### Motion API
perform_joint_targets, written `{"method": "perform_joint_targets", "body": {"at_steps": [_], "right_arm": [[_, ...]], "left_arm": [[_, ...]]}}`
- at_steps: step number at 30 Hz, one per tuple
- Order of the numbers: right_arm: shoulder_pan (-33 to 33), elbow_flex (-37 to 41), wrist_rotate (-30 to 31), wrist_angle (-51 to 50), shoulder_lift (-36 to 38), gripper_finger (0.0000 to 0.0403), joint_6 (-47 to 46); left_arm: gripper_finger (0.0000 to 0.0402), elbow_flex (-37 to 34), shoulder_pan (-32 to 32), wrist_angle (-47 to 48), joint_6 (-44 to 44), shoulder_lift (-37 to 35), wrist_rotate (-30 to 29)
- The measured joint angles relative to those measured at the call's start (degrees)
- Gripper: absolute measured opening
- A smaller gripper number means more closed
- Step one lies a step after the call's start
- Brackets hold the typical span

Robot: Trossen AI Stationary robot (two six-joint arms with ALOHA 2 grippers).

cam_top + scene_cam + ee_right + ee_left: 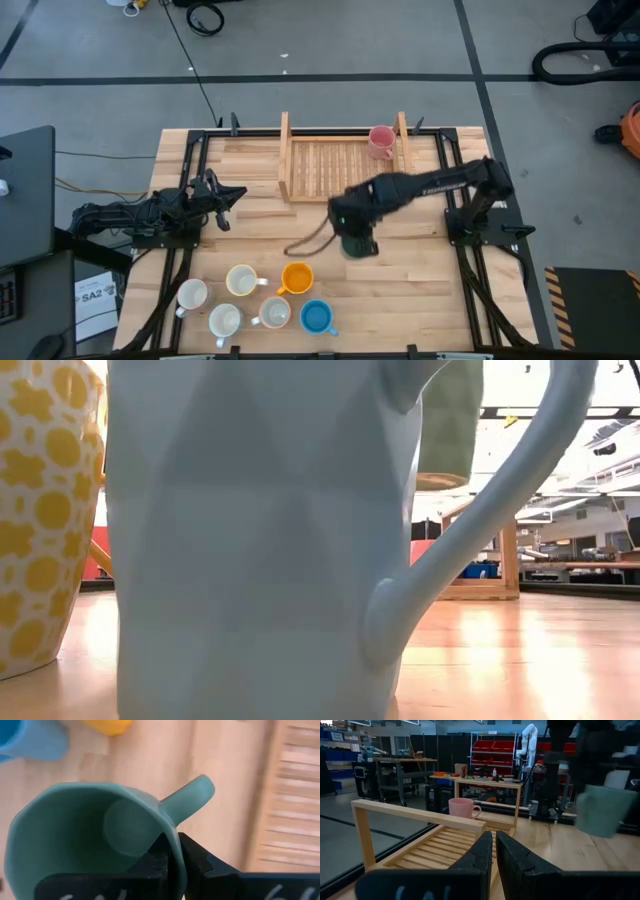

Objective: Place coffee mugs
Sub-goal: Put the green mug on the shelf

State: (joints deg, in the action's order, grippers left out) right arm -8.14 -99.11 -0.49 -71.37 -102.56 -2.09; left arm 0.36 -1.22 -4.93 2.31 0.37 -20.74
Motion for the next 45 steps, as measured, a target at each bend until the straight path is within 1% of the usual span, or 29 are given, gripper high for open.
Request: {"method": "perform_joint_targets", "body": {"at_steps": [3,7,10,15,21,26,30,35,39,45], "right_arm": [[4.1,-1.1,1.8,-3.1,0.0,0.0031,4.6],[10.1,-0.9,6.0,-9.4,0.0,0.0032,7.1],[14.8,0.4,8.3,-9.5,0.0,0.0028,9.3],[21.9,3.1,7.8,-5.3,0.0,0.0032,13.0],[28.7,7.2,6.6,-3.3,0.0,0.0031,16.2],[32.5,10.2,6.2,-2.5,0.0,0.0032,17.4],[34.5,12.0,6.3,0.6,0.0,0.0032,20.0],[37.1,14.9,6.3,3.4,0.0,0.0033,21.1],[38.8,18.4,6.4,3.3,0.0,0.0032,22.5],[40.0,21.6,6.4,7.6,0.3,0.0034,23.3]], "left_arm": [[0.0029,0.0,0.0,0.0,0.0,0.0,0.0],[0.0029,0.0,0.0,0.0,0.0,0.0,0.0],[0.0029,0.0,0.0,0.0,0.0,0.0,0.0],[0.0029,0.0,0.0,0.0,0.0,0.0,0.0],[0.0029,0.0,0.0,0.0,0.0,0.0,0.0],[0.0029,0.0,0.0,0.0,0.0,0.0,0.0],[0.0029,0.0,0.0,0.0,0.0,0.0,0.0],[0.0029,0.0,0.0,0.0,0.0,0.0,0.0],[0.0029,0.0,0.0,0.0,0.0,0.0,0.0],[0.0029,0.0,0.0,0.0,0.0,0.0,0.0]]}}
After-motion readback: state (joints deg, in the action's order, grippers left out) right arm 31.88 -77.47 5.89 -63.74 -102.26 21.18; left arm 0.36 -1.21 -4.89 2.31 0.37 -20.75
